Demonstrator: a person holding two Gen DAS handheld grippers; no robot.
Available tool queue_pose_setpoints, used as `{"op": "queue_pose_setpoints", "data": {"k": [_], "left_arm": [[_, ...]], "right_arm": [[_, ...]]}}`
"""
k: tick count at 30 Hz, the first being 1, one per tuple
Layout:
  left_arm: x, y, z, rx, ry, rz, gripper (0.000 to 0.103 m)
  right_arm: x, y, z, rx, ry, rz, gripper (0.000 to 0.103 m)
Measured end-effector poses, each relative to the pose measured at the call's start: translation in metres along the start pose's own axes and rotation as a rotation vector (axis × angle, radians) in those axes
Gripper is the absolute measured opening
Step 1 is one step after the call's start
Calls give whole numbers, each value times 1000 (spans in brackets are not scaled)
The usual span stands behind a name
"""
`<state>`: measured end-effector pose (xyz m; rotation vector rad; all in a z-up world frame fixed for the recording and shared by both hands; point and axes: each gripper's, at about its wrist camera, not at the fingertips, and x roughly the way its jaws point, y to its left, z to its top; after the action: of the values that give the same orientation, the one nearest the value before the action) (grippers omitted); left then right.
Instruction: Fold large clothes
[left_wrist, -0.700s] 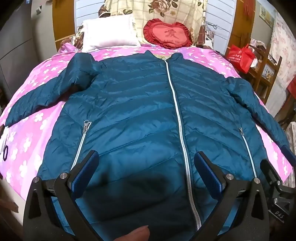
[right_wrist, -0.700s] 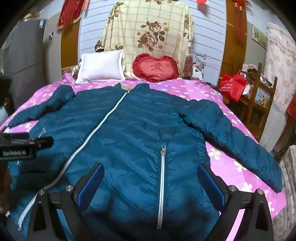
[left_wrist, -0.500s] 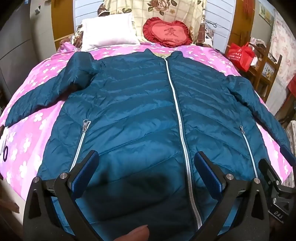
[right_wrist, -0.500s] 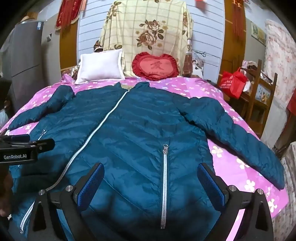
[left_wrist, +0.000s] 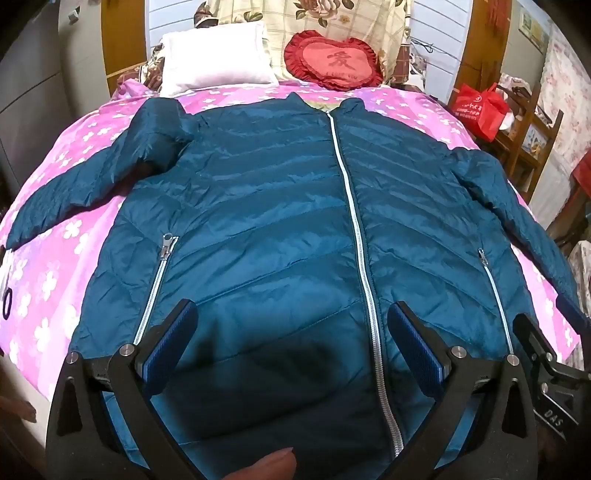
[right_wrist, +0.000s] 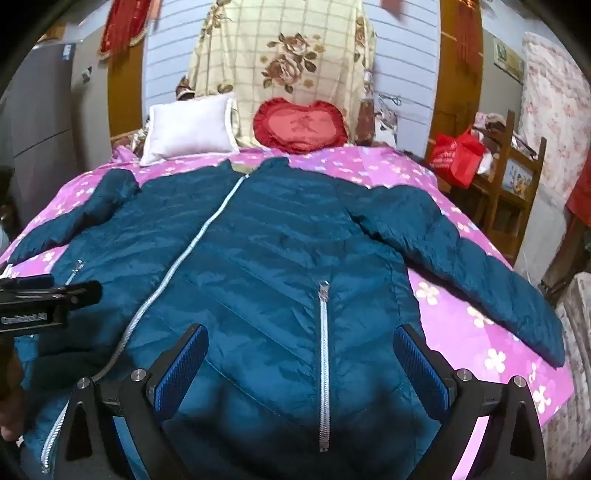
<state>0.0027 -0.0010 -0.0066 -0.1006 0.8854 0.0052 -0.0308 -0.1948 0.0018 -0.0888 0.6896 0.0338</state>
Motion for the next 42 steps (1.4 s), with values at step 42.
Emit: {"op": "queue_pose_setpoints", "data": {"k": [42], "left_arm": [[8, 1, -3, -19, 39, -39, 103]], "right_arm": [[7, -9, 0, 45, 49, -2, 99]]}}
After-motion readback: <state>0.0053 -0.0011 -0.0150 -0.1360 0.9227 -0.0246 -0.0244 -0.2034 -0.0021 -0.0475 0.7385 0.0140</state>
